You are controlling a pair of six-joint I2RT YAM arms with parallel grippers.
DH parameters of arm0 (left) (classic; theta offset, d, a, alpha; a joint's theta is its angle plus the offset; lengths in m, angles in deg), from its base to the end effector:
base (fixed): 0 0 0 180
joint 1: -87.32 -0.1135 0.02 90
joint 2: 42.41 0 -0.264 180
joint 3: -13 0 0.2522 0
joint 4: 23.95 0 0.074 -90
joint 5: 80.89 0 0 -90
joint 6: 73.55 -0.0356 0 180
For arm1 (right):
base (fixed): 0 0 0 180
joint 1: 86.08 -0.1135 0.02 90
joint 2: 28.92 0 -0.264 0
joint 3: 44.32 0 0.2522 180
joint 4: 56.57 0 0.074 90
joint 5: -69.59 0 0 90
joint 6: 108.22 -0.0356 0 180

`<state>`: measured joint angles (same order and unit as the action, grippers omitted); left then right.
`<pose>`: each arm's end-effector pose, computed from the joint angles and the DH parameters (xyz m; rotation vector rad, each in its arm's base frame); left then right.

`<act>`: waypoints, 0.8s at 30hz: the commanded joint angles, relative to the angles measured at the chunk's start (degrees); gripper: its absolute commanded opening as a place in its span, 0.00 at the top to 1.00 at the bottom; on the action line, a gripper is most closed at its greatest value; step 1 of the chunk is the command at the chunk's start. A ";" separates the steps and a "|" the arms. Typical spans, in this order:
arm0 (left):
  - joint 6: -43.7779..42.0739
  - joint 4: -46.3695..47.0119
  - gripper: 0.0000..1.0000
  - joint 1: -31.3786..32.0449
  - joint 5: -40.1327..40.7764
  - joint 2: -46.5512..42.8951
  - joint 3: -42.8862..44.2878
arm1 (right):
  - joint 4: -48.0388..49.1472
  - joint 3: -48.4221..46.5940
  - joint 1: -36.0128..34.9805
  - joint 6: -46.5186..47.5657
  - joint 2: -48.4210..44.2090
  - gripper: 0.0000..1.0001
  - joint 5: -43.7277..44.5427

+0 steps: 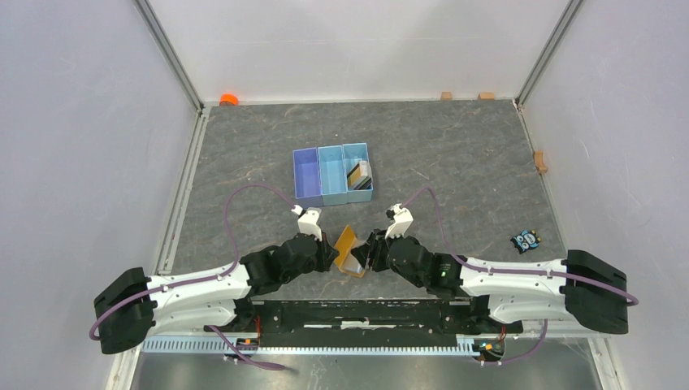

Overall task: Put the credit cards into the card holder
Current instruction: Open the card holder at the center of the board.

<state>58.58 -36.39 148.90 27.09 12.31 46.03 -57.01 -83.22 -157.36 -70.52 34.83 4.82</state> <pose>0.1006 -0.1629 0.1753 0.1909 2.2129 -0.7067 0.0876 0.2112 0.1989 -0.0520 2.0964 0.9395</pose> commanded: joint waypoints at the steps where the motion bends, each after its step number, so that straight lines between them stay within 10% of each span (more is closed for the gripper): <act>1: -0.03 0.22 0.98 0.23 0.70 -0.58 0.25 | 3.79 0.69 1.51 -0.71 1.96 0.53 -3.69; 24: 0.94 0.74 0.98 0.27 0.69 -0.94 -1.15 | 8.47 8.60 6.33 -5.28 4.78 0.54 -7.61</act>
<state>58.62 -36.28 148.90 27.09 11.63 45.51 -54.15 -75.75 -151.66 -75.02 38.76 -1.08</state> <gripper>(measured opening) 0.047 0.472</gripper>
